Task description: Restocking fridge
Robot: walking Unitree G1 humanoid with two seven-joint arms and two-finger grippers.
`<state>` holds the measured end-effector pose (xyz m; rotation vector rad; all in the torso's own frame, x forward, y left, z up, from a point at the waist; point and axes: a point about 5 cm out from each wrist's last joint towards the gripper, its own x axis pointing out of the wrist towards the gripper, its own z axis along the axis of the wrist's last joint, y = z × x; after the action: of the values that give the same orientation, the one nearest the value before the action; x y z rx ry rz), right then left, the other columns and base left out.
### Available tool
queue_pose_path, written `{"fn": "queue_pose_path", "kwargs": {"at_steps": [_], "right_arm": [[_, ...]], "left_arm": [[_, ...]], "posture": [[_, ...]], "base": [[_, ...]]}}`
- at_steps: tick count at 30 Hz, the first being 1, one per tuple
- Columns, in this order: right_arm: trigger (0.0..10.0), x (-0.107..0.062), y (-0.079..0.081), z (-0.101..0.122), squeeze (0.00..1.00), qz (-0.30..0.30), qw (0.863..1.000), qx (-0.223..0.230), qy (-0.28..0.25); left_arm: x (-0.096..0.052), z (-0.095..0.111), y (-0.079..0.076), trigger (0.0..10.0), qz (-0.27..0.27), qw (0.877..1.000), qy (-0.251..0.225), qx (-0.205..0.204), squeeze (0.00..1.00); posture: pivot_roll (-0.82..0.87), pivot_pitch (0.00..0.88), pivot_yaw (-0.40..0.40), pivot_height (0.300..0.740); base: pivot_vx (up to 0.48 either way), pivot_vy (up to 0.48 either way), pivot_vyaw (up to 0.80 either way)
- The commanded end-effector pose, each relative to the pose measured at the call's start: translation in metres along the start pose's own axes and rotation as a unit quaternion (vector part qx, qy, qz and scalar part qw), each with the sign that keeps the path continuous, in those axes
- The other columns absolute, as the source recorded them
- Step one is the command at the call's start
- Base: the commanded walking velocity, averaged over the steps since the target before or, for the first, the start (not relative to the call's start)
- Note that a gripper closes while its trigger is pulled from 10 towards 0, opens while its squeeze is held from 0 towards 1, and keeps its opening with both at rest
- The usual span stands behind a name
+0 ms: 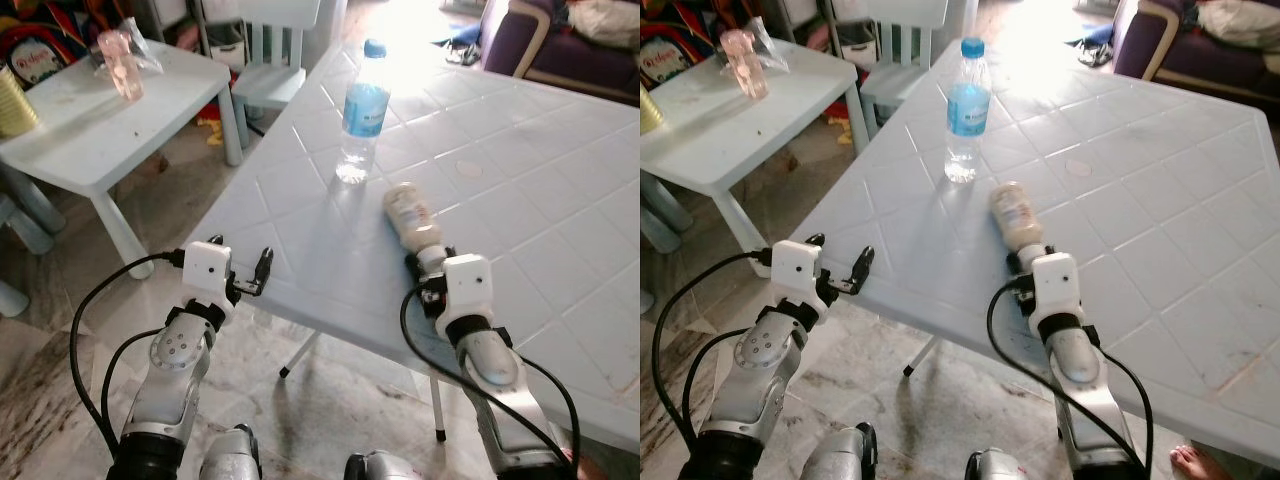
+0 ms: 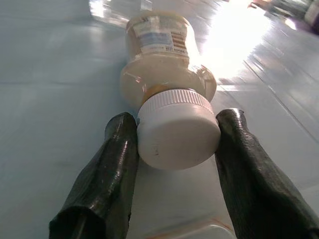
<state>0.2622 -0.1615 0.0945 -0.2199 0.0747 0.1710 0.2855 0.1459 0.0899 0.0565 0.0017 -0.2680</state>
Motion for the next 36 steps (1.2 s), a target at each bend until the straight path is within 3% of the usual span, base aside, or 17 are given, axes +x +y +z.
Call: {"fn": "queue_pose_path", "kwargs": {"at_steps": [1, 4, 6, 13, 18, 20, 24, 28, 36], "right_arm": [[0.0, -0.005, 0.008, 0.019, 0.00, 0.055, 0.998, -0.021, -0.029], [0.0, -0.007, 0.011, 0.023, 0.00, 0.084, 0.996, -0.027, -0.029], [0.0, -0.009, 0.013, 0.034, 0.00, 0.144, 0.988, -0.034, -0.037], [0.0, -0.002, 0.007, 0.052, 0.00, 0.205, 0.976, -0.030, -0.062], [0.0, -0.001, 0.006, 0.058, 0.00, 0.251, 0.966, -0.010, -0.055], [0.0, -0.005, 0.011, 0.062, 0.00, 0.303, 0.951, -0.002, -0.058], [0.0, -0.008, 0.018, 0.068, 0.00, 0.333, 0.940, 0.014, -0.067], [0.0, -0.003, 0.016, 0.074, 0.00, 0.324, 0.942, 0.019, -0.084], [0.0, 0.007, 0.014, 0.095, 0.00, 0.306, 0.942, 0.032, -0.134]], "left_arm": [[0.003, 0.004, 0.009, 10.0, 0.006, 1.000, -0.008, 0.015, 0.00], [0.006, 0.008, 0.012, 10.0, 0.009, 1.000, -0.015, 0.022, 0.00], [0.013, 0.024, 0.020, 10.0, 0.017, 0.998, -0.048, 0.043, 0.00], [0.031, 0.072, 0.030, 10.0, 0.044, 0.989, -0.133, 0.053, 0.00], [0.039, 0.098, 0.024, 10.0, 0.040, 0.983, -0.176, 0.043, 0.00], [0.043, 0.106, 0.008, 10.0, 0.013, 0.981, -0.191, 0.026, 0.00], [0.043, 0.102, -0.008, 10.0, -0.021, 0.982, -0.185, 0.018, 0.00], [0.042, 0.093, -0.023, 10.0, -0.063, 0.984, -0.167, 0.004, 0.00], [0.035, 0.073, -0.036, 10.0, -0.106, 0.986, -0.129, -0.007, 0.00]], "posture": [[0.04, 0.094, -0.022, 0.740], [0.03, 0.089, -0.021, 0.740], [0.02, 0.082, -0.022, 0.740], [0.02, 0.071, -0.033, 0.740], [0.03, 0.068, -0.038, 0.740], [0.03, 0.069, -0.041, 0.740], [0.03, 0.069, -0.041, 0.740], [0.02, 0.064, -0.042, 0.740], [0.03, 0.056, -0.045, 0.740]], "base": [[0.000, 0.000, 0.00], [0.000, 0.000, 0.00], [0.000, 0.000, 0.00], [0.000, 0.000, 0.00], [0.000, 0.000, 0.00], [0.000, 0.000, 0.00], [0.000, 0.000, 0.00], [0.000, 0.000, 0.00], [0.000, 0.000, 0.00]]}}
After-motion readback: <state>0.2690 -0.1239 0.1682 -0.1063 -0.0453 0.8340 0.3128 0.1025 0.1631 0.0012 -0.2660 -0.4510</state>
